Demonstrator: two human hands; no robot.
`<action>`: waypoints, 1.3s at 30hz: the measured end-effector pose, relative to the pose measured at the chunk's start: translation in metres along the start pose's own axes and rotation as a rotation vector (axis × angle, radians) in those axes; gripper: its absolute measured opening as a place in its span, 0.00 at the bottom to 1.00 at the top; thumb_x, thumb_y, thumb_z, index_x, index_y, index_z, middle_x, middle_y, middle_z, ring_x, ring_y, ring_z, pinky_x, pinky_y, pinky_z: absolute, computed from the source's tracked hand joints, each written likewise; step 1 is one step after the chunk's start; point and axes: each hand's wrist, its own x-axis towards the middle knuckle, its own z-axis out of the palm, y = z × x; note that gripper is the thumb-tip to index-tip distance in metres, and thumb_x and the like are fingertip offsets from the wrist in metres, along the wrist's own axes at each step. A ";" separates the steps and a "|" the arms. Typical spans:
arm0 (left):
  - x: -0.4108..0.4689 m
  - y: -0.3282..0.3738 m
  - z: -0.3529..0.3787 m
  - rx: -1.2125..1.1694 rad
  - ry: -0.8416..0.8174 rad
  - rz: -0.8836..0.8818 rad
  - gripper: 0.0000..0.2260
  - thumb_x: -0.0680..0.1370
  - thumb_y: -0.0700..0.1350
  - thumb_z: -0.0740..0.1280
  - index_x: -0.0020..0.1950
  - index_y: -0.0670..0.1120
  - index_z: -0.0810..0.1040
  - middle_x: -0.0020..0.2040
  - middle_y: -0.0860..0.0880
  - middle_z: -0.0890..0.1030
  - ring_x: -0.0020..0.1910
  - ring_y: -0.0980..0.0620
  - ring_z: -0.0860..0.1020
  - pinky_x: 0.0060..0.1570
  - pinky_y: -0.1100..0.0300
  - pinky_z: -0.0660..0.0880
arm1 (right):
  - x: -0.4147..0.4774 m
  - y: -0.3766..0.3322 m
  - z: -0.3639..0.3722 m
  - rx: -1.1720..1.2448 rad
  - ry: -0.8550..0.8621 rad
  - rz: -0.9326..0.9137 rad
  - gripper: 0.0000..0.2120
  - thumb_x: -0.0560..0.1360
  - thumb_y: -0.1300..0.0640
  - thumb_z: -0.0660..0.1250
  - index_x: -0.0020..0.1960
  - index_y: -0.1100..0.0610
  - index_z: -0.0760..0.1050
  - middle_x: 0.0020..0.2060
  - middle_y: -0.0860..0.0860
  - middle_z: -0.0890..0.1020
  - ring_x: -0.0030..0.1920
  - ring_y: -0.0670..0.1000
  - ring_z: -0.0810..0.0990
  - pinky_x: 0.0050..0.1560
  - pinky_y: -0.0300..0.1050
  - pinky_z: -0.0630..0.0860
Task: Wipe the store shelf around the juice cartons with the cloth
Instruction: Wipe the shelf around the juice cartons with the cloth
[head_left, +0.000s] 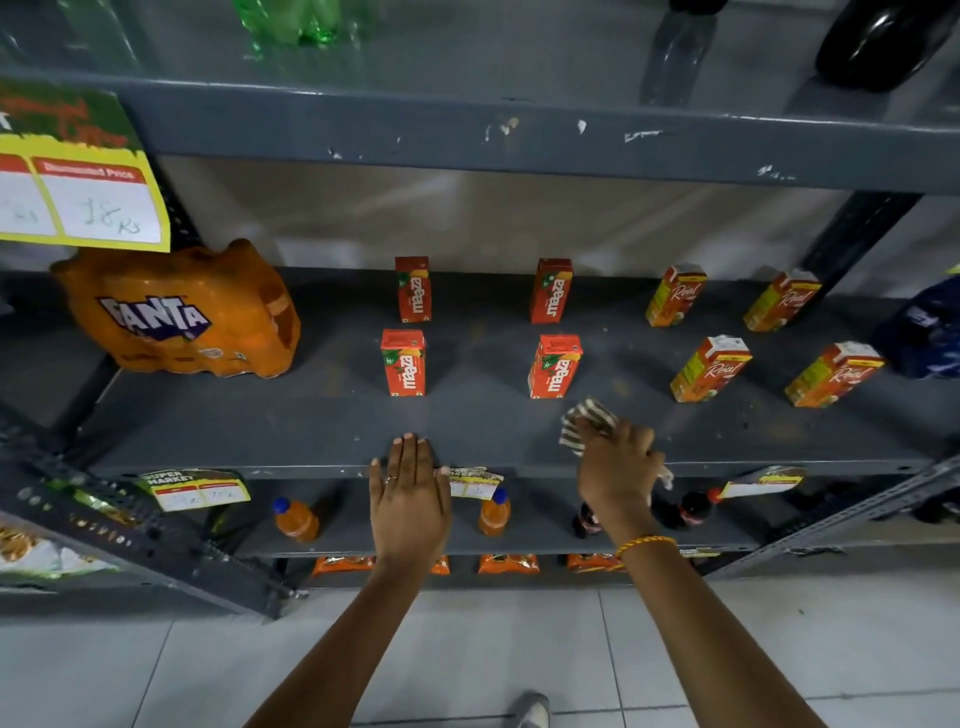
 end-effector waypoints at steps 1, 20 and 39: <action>0.001 0.006 0.000 0.000 -0.020 -0.007 0.24 0.81 0.53 0.45 0.71 0.41 0.62 0.72 0.42 0.66 0.73 0.45 0.60 0.71 0.48 0.45 | 0.002 0.007 -0.002 0.015 -0.004 0.041 0.24 0.76 0.58 0.62 0.71 0.47 0.66 0.67 0.60 0.69 0.65 0.63 0.66 0.61 0.56 0.69; -0.010 0.150 0.045 -0.013 0.046 0.064 0.19 0.77 0.43 0.57 0.64 0.35 0.71 0.64 0.35 0.74 0.66 0.38 0.71 0.66 0.42 0.64 | 0.029 0.062 0.012 0.041 0.044 -0.186 0.22 0.78 0.59 0.58 0.71 0.49 0.66 0.64 0.60 0.70 0.63 0.62 0.66 0.58 0.56 0.68; -0.015 0.207 0.065 0.022 0.052 0.200 0.18 0.72 0.40 0.67 0.62 0.41 0.75 0.62 0.41 0.78 0.64 0.43 0.73 0.64 0.39 0.64 | 0.037 0.107 0.004 0.005 -0.012 -0.154 0.17 0.79 0.59 0.57 0.66 0.52 0.71 0.63 0.59 0.70 0.62 0.62 0.66 0.58 0.55 0.70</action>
